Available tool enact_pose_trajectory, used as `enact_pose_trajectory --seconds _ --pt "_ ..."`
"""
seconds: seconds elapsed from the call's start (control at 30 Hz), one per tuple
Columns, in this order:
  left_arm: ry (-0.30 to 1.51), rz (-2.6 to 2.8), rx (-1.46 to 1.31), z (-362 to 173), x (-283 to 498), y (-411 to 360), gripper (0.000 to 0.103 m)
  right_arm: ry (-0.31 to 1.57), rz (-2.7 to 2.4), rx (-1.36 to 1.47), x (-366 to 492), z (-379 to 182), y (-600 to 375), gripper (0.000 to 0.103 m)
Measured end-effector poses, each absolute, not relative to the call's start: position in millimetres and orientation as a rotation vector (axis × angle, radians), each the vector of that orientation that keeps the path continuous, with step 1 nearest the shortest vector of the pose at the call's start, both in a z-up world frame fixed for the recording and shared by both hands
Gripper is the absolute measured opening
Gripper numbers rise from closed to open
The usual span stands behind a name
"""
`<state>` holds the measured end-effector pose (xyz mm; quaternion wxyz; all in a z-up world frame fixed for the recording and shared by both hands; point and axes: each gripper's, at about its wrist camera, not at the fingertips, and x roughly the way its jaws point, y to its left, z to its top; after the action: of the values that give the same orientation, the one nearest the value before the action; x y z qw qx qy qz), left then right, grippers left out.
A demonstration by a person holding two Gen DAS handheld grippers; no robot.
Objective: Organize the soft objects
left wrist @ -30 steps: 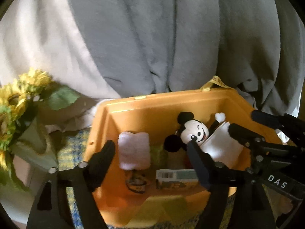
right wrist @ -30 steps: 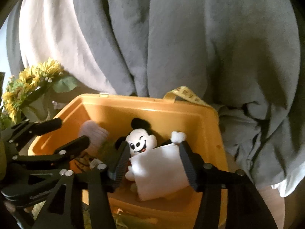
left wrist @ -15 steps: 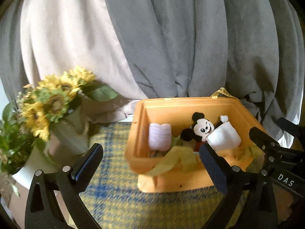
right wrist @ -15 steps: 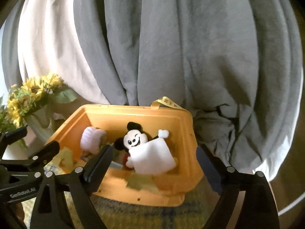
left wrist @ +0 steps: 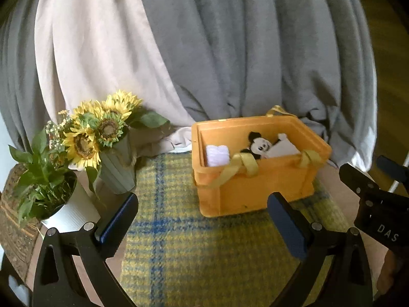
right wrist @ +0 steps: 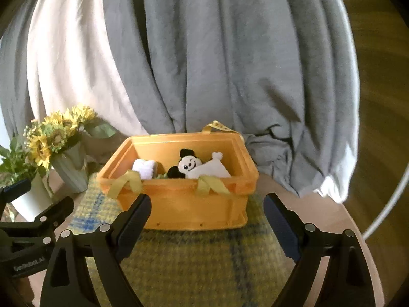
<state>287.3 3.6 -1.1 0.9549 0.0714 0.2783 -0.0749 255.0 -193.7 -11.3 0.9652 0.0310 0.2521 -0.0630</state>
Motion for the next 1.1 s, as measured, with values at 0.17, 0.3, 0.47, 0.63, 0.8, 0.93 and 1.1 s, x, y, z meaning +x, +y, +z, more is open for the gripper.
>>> enact_pose_trajectory --seconds 0.17,0.3,0.47,0.63,0.8,0.93,1.1 --pt "0.554 -0.210 0.151 2.9 257.0 9.4 0.103 0.499 -0.179 0.097 214.4 -7.7 -187.6 0.090" --pt "0.524 -0.200 0.153 7.4 228.0 12.2 0.103 0.488 -0.200 0.103 188.3 -5.2 -186.6 0.090" --pt "0.503 -0.177 0.125 10.7 186.1 13.4 0.103 0.461 -0.197 0.089 152.9 1.8 -188.1 0.090" --pt "0.477 -0.144 0.102 14.2 137.9 10.2 0.103 0.459 -0.167 0.090 112.8 5.3 -194.4 0.090" --pt "0.449 -0.113 0.099 17.2 88.9 5.9 0.103 0.445 -0.147 0.094 68.8 9.3 -200.5 0.093" --pt "0.424 -0.105 0.093 22.0 54.5 2.7 0.103 0.429 -0.149 0.092 37.5 13.0 -203.9 0.094" --pt "0.396 -0.103 0.088 28.6 20.7 -0.7 0.103 0.420 -0.159 0.074 2.6 19.0 -205.0 0.094"
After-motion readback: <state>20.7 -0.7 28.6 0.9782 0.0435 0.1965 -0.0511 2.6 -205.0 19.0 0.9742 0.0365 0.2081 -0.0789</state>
